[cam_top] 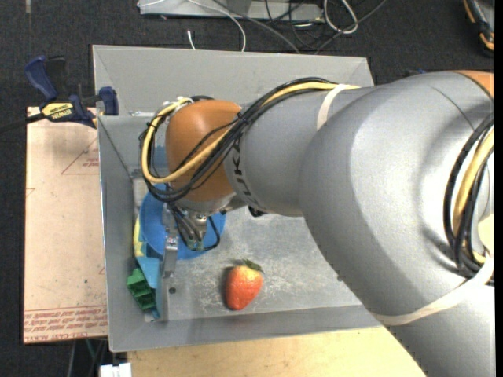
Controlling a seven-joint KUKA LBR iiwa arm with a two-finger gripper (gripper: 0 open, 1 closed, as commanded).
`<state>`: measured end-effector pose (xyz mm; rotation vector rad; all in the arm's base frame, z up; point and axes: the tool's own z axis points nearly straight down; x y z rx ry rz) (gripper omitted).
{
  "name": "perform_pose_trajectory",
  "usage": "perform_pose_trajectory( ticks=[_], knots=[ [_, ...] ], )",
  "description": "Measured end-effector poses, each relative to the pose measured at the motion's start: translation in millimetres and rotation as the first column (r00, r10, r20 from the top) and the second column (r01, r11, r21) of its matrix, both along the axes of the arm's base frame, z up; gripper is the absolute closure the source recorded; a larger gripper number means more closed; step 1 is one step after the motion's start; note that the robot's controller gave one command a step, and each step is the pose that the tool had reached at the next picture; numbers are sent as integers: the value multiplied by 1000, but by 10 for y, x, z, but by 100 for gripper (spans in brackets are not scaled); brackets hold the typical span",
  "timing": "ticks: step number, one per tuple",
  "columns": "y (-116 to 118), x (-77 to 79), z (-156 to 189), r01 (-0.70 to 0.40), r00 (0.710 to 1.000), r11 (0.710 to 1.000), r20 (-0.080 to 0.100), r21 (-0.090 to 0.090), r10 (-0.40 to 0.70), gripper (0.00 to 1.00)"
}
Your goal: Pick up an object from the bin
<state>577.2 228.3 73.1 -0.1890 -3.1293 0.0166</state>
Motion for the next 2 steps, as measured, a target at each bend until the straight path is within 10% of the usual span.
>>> perform_pose_trajectory(
  ticks=[1,2],
  knots=[
    [-283,-92,-29,351,936,936,12,17,-351,0],
    [-2,5,11,10,1000,1000,1,2,-10,100]
  ],
)
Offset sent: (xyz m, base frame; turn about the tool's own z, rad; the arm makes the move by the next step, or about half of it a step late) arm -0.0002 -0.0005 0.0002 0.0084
